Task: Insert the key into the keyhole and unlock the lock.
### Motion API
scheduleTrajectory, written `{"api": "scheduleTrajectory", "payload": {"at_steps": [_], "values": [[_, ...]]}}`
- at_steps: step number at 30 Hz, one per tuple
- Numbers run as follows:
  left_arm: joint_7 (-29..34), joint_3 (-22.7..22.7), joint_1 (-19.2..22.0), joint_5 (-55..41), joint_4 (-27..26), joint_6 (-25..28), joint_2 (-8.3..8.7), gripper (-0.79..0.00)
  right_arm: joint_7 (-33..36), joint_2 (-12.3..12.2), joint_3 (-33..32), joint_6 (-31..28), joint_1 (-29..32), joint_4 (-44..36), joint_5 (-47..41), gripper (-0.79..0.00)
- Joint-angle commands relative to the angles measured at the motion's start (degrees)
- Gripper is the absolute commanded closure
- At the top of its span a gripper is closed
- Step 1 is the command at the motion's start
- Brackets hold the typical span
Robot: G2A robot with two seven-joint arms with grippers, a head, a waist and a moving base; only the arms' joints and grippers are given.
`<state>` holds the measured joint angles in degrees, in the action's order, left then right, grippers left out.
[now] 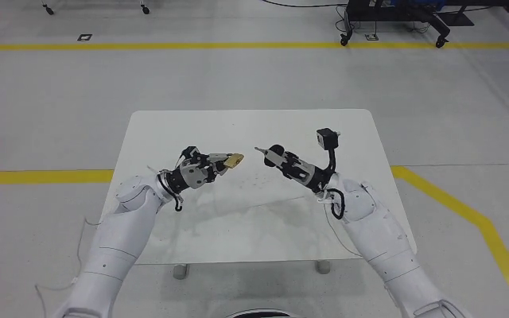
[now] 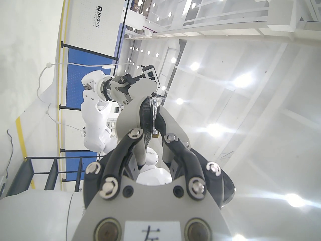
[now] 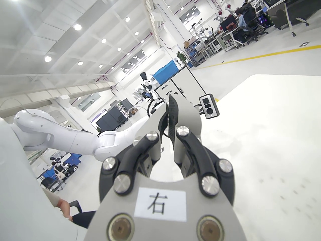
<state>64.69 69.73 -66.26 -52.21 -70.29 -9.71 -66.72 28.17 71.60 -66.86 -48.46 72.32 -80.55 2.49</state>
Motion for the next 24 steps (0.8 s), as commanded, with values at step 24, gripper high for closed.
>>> {"api": "scheduleTrajectory", "payload": {"at_steps": [24], "values": [[-16.7,3.0,-6.7,15.0,-11.0,20.0,0.48,0.000,13.1,-1.0,1.7,24.8,1.7,-6.6,-19.3,0.000]]}}
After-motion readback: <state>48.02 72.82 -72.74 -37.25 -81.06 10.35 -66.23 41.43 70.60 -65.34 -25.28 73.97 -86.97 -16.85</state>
